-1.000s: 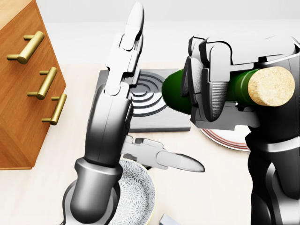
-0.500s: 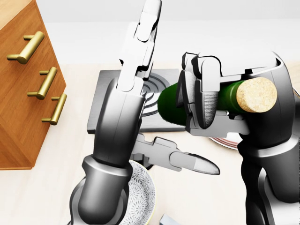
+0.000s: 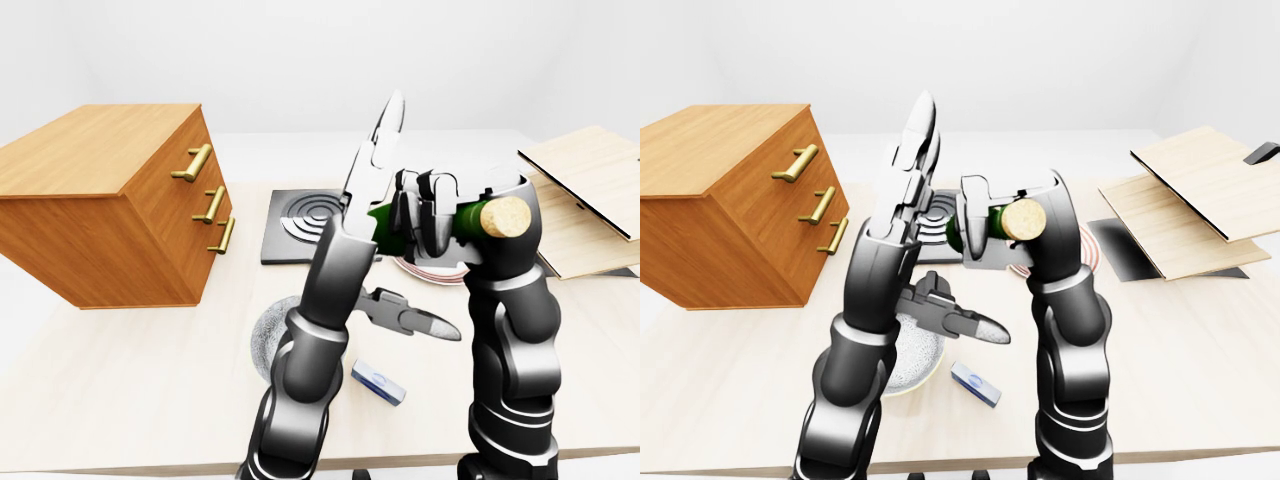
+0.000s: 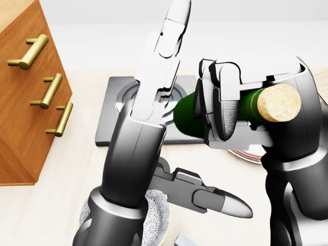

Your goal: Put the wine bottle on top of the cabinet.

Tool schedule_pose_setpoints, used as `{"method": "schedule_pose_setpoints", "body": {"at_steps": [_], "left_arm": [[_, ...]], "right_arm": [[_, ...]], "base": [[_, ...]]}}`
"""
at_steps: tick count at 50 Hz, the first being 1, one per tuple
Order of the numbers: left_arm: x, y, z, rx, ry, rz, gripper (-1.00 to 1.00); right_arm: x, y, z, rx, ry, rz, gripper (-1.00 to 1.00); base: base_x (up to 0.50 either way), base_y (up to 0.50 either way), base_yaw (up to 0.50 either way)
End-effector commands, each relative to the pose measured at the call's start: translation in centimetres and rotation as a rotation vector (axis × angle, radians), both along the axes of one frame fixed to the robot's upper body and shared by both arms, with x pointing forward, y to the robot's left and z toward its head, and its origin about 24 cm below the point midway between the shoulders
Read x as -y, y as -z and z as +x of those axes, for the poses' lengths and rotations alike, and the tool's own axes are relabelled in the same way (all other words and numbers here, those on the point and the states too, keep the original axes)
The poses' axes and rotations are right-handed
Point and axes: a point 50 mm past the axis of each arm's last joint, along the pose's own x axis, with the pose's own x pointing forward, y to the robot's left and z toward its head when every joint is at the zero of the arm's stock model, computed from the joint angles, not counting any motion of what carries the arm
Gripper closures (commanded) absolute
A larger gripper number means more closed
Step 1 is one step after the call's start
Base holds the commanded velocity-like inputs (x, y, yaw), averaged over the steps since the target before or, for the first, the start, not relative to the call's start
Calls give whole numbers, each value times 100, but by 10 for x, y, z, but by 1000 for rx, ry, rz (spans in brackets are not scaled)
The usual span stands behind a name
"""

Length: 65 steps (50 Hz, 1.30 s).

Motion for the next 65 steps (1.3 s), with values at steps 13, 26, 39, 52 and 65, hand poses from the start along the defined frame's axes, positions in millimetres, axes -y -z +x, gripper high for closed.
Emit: {"method": "schedule_pose_setpoints", "body": {"at_steps": [13,26,39,52,65], "left_arm": [[-6,30,21,-153,-34,6,-100],[-5,39,41,-222,-56,7,-100],[8,27,35,-170,-28,12,-100],[14,27,38,-180,-22,14,-100],[16,40,45,-253,13,16,99]], "right_arm": [[5,-14,-5,61,93,142,100],[2,-8,-1,25,89,143,100],[5,6,2,-40,96,146,100],[5,4,-10,-12,81,164,100],[2,-3,-18,28,52,189,100]], "base": [[0,0,0],[0,0,0],[0,0,0],[0,0,0],[0,0,0]]}}
